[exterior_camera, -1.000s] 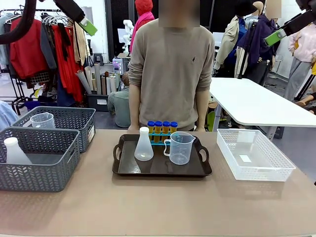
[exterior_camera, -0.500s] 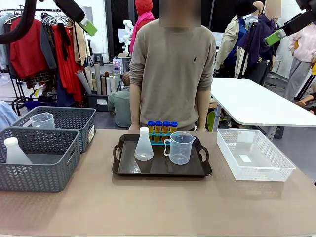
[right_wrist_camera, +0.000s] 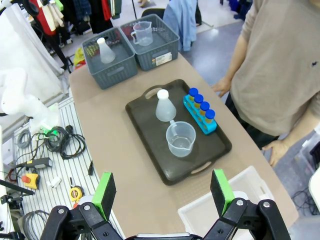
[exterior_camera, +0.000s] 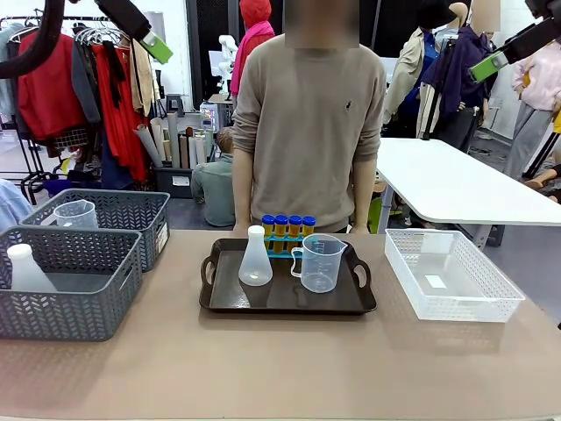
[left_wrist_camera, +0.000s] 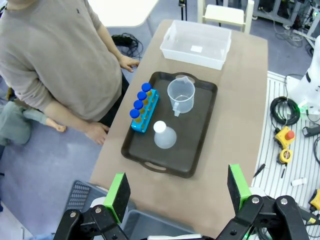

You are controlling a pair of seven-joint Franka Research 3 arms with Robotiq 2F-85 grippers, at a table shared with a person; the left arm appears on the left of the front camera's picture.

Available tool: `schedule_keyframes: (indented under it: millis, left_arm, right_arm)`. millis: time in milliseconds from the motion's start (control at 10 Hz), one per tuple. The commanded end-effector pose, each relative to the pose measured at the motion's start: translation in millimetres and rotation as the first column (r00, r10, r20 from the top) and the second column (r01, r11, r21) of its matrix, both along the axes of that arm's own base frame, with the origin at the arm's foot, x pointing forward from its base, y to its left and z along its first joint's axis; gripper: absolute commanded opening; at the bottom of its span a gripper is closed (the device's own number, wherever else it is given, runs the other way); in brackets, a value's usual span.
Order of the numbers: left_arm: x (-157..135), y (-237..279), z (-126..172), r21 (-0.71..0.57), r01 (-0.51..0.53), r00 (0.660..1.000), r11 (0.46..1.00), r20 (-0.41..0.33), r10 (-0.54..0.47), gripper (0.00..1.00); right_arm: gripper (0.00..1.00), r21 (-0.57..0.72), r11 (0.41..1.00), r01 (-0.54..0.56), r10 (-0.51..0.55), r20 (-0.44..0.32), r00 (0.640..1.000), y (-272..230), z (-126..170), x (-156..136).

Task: Prepare the laboratory tools.
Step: Pick up one Small flask and place it on the Handle tray.

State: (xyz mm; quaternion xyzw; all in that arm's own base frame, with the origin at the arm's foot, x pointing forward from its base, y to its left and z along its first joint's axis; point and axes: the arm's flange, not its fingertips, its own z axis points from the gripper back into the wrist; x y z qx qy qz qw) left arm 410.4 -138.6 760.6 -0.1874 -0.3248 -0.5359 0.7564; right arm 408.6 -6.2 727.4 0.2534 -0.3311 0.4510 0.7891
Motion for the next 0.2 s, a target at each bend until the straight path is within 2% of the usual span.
schedule_keyframes:
  millis: [0,100]
  left_arm:
    - [-0.4,0.3,1.1,-0.002,-0.001,1.000,1.000,0.003,0.001,1.00]
    - [-0.4,0.3,1.1,-0.002,-0.001,1.000,1.000,0.003,0.001,1.00]
  right_arm:
    - [1.00,0.011,1.000,-0.002,0.002,0.002,1.000,1.7,1.6,-1.7]
    - [1.00,0.011,1.000,-0.002,0.002,0.002,1.000,1.7,1.6,-1.7]
